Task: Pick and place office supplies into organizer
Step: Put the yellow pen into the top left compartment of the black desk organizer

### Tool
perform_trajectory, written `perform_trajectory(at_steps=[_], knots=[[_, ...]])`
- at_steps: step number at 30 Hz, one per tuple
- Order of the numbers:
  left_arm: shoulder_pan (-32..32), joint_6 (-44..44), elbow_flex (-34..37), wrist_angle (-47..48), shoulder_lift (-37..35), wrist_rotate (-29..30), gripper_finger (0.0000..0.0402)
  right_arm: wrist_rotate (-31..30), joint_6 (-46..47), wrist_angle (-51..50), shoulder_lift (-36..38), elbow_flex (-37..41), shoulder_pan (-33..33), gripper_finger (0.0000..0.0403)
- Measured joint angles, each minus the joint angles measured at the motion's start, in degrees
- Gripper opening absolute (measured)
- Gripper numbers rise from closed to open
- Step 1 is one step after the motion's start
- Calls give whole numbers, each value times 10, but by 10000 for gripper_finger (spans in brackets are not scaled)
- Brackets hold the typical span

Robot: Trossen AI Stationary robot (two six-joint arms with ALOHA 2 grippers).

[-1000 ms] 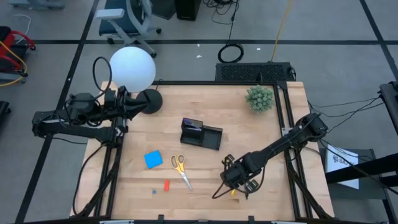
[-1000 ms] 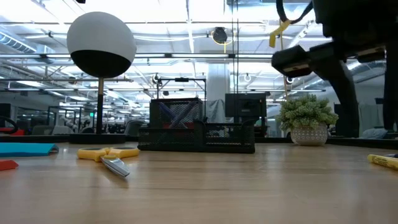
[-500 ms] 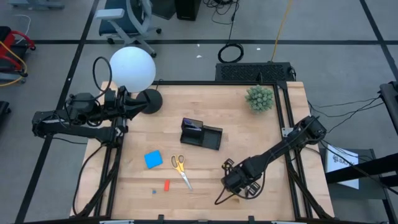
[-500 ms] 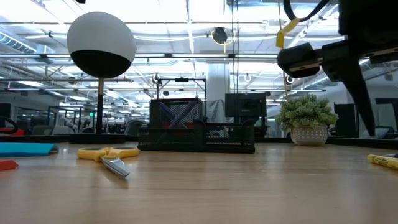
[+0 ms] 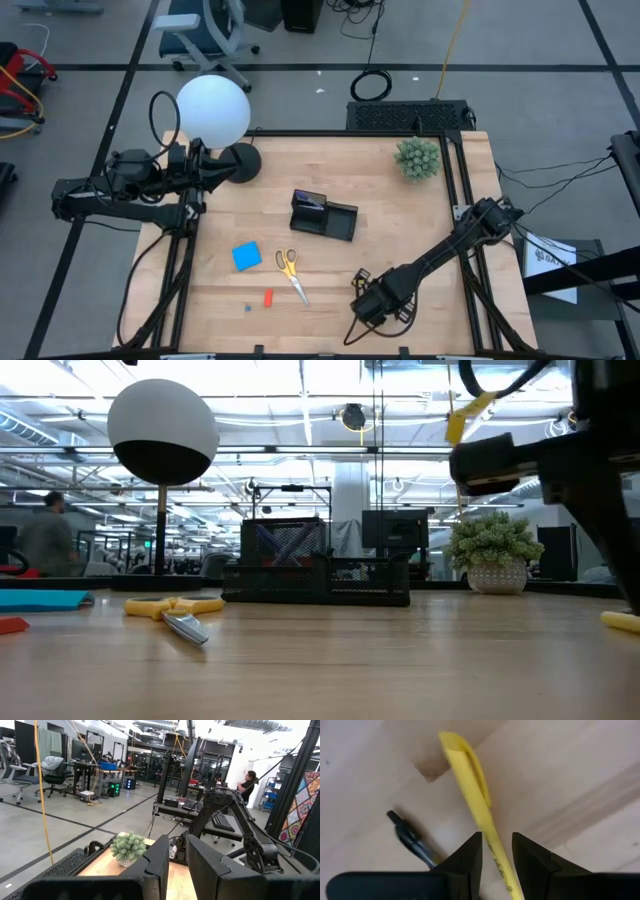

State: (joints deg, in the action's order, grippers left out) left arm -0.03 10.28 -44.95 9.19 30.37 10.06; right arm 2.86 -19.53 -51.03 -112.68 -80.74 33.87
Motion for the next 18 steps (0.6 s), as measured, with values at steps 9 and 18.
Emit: perform_trajectory(at_steps=[9,18], knots=[[0,0,0,0,0,0,72,-2,3,-27,0,-3,5,100],[0,0,0,0,0,0,72,-32,-9,-34,0,-7,26,100]])
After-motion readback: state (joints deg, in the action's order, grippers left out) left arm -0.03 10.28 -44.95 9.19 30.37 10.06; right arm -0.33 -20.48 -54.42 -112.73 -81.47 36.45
